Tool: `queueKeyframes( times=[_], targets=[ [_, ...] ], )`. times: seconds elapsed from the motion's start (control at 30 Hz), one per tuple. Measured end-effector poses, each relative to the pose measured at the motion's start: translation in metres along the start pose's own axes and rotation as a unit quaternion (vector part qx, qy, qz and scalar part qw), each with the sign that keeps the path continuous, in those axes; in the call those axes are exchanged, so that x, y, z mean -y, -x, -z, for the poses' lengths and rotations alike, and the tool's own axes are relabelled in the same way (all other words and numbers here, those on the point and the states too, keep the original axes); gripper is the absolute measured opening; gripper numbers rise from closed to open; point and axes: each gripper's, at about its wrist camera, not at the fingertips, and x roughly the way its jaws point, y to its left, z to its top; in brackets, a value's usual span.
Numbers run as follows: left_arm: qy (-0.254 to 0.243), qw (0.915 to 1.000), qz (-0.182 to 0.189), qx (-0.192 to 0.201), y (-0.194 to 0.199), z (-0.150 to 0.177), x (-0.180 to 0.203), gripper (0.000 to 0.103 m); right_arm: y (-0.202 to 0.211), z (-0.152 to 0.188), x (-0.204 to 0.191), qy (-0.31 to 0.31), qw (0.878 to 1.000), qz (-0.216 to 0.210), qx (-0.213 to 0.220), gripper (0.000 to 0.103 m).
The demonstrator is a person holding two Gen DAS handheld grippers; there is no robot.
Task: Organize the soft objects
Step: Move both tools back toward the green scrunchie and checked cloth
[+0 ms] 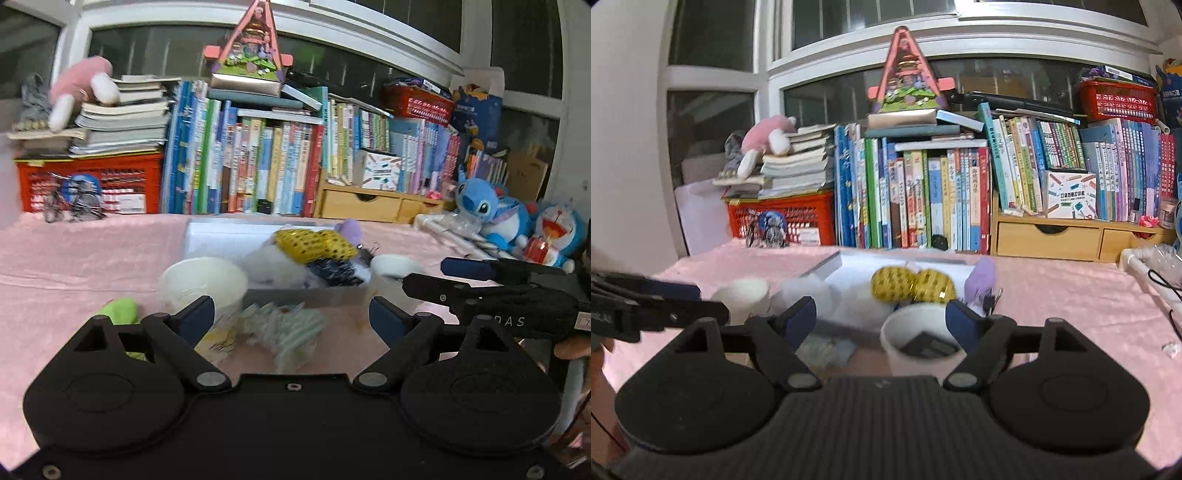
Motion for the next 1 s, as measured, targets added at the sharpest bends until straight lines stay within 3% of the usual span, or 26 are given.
queueKeyframes(
  times=[0.17,0.5,0.77,1.0],
  targets=[
    [0.013,0.9994,-0.033,0.003,0.01,0.026,-0.013,0.093,-0.004,0.021,-0.009,-0.009,1.0,-0.008,-0.007,0.088],
    [0.017,0.988,-0.154,0.003,0.003,0.055,-0.047,0.092,-0.015,0.045,-0.038,0.025,1.0,-0.009,-0.015,0.095],
    [0.031,0.9789,-0.202,0.0,-0.016,0.053,-0.073,0.092,-0.029,0.05,-0.066,0.079,0.997,-0.013,-0.021,0.102],
    [0.029,0.9769,-0.212,-0.003,-0.034,0.052,-0.085,0.092,-0.042,0.047,-0.082,0.133,0.991,-0.006,-0.022,0.103]
  ],
)
